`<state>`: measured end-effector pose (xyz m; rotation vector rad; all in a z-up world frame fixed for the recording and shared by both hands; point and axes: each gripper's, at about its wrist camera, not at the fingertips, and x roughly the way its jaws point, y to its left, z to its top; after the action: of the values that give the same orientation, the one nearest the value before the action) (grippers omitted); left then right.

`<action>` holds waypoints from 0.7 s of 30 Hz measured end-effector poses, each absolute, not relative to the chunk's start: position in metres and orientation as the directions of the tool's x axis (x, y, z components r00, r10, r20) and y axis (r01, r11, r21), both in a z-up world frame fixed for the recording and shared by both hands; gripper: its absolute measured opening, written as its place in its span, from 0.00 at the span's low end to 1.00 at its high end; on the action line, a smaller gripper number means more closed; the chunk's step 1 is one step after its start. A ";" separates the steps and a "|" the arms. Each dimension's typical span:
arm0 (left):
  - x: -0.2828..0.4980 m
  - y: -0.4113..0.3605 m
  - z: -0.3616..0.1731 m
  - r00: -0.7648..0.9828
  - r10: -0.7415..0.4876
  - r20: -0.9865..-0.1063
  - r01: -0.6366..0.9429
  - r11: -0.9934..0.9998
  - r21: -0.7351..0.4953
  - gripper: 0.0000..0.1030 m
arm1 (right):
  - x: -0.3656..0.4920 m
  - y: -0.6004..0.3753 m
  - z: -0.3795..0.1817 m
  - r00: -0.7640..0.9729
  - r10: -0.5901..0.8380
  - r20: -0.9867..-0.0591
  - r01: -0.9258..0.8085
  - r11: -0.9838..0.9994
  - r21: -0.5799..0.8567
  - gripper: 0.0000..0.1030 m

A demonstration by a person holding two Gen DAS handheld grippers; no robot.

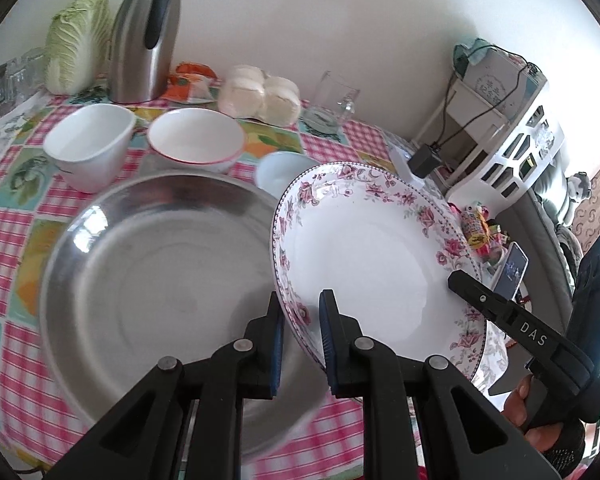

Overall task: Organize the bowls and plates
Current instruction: 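Lower the pink floral plate into the steel plate with the right gripper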

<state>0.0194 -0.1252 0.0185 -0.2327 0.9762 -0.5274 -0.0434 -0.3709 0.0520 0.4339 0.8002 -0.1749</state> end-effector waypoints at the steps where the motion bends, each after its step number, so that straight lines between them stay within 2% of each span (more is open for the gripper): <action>1: 0.021 -0.120 0.019 0.450 -0.519 -0.727 0.318 0.853 -0.413 0.18 | -0.040 -0.365 0.051 0.685 0.017 -0.729 0.304 0.902 0.307 0.09; 21: 0.047 -0.027 0.001 0.457 -0.457 -0.763 0.209 0.889 -0.407 0.17 | 0.012 -0.265 0.033 0.620 0.097 -0.778 0.190 0.944 0.269 0.10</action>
<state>0.0473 -0.0271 0.0007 -0.2713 1.0180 -0.4160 0.0123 -0.2654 0.0334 0.3430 0.9050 -0.0550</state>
